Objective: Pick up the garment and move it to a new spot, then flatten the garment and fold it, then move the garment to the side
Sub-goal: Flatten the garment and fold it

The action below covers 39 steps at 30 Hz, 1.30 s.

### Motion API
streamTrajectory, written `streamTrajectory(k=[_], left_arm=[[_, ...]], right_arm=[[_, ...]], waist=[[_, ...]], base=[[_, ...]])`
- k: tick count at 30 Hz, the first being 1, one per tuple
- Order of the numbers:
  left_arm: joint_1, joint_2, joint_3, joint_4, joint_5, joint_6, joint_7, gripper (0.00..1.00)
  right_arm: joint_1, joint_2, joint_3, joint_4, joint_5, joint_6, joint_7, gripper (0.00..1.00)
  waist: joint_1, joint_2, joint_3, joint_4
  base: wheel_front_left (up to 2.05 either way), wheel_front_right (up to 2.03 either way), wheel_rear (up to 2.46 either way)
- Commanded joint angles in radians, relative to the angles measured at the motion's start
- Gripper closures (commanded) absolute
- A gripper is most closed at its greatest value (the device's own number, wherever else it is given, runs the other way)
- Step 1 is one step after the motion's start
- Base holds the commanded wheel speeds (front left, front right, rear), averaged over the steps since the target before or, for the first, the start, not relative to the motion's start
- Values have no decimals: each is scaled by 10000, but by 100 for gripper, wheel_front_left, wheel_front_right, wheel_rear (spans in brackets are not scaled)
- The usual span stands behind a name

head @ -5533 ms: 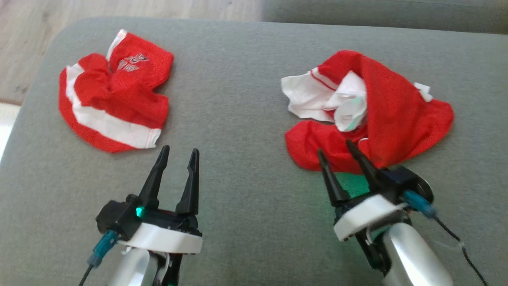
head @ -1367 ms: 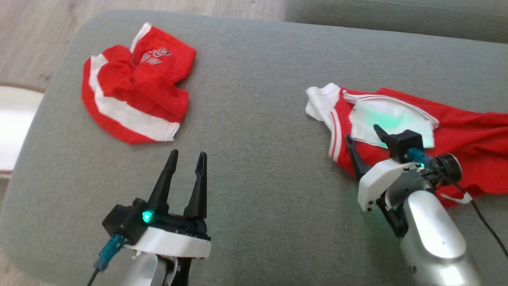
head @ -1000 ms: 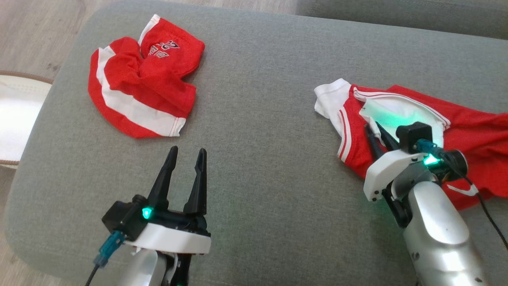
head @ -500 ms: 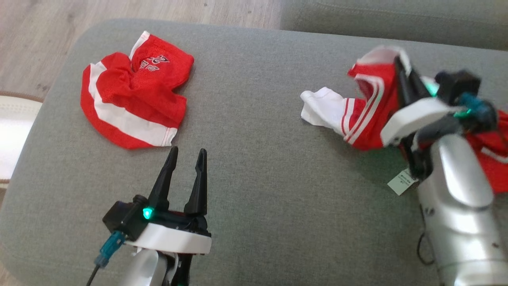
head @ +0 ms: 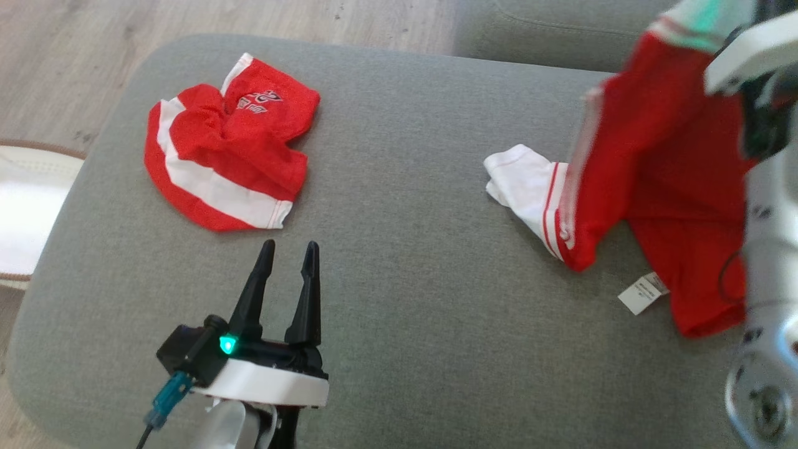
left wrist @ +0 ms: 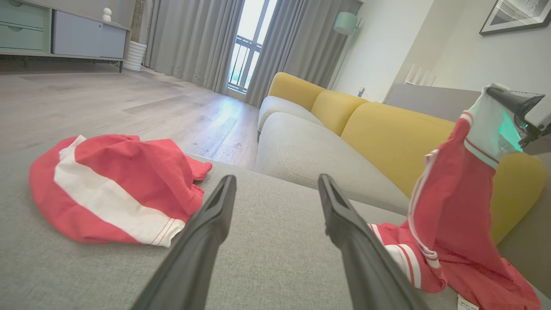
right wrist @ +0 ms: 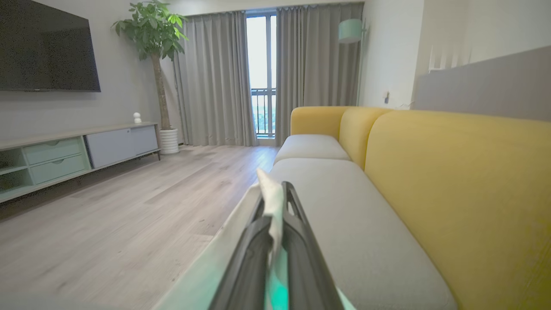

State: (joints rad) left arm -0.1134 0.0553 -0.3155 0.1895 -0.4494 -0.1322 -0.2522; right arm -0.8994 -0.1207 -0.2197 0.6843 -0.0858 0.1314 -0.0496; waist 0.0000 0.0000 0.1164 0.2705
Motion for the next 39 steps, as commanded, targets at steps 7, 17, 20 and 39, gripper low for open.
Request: streamTrajectory(k=[7,17,20,39], left_arm=[[-67,-32,437,-345,-25,15,-95,0],[33,-45,689,-424,-7,15,-95,0],[138,-46,744,-389,27,15,-95,0],[404,-31,1084,-371,245,15,-95,0]], right_arm=[[-2207,86,-379,162,-1211,-7,-1039,100],[-1656,689,571,32,-1684,-7,-1730,100],[-581,699,2050,-317,-436,-7,-1473,100],[6817,704,8995,-4198,3529,-7,1751,0]], waist=[[0,0,12,198],[0,0,-299,-359],[0,0,-539,-537],[0,0,-1078,-817]], base=[[0,0,0],[0,0,0],[0,0,0],[0,0,0]])
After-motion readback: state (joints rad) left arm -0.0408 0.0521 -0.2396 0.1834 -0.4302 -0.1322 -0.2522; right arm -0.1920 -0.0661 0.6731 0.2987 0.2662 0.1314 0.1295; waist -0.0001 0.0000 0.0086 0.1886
